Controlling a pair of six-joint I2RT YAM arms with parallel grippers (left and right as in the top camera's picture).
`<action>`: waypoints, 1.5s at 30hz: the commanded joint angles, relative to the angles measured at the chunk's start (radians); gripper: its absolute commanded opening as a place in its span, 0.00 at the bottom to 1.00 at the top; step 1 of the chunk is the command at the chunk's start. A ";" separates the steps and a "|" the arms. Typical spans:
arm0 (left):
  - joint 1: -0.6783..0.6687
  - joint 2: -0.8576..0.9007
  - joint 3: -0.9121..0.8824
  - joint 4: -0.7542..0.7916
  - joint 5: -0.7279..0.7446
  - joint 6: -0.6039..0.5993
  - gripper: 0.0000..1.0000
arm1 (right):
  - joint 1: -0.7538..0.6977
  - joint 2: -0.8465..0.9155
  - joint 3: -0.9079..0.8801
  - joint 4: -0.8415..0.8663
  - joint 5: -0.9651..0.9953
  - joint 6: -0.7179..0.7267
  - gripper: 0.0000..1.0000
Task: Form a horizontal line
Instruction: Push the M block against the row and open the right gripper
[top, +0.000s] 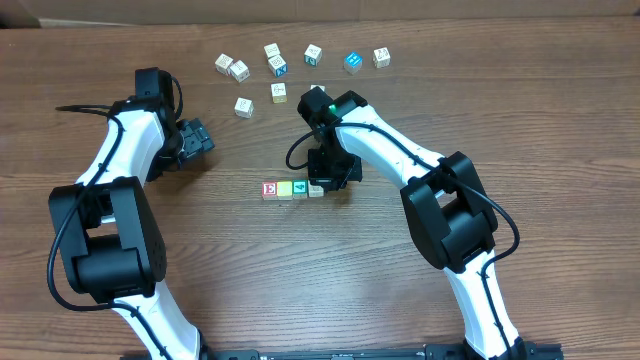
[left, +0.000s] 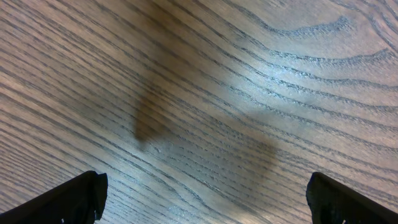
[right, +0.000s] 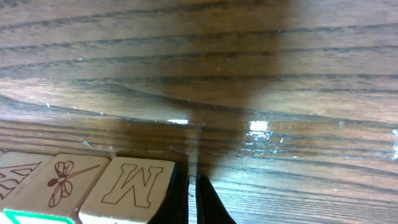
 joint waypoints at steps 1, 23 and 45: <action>-0.005 -0.011 -0.005 0.001 -0.012 -0.003 0.99 | 0.005 -0.024 -0.002 0.003 -0.010 0.024 0.04; -0.005 -0.012 -0.005 0.001 -0.012 -0.003 1.00 | 0.005 -0.024 -0.002 0.014 -0.043 0.023 0.04; -0.005 -0.011 -0.005 0.001 -0.012 -0.003 1.00 | 0.003 -0.024 -0.002 -0.016 0.080 0.021 0.04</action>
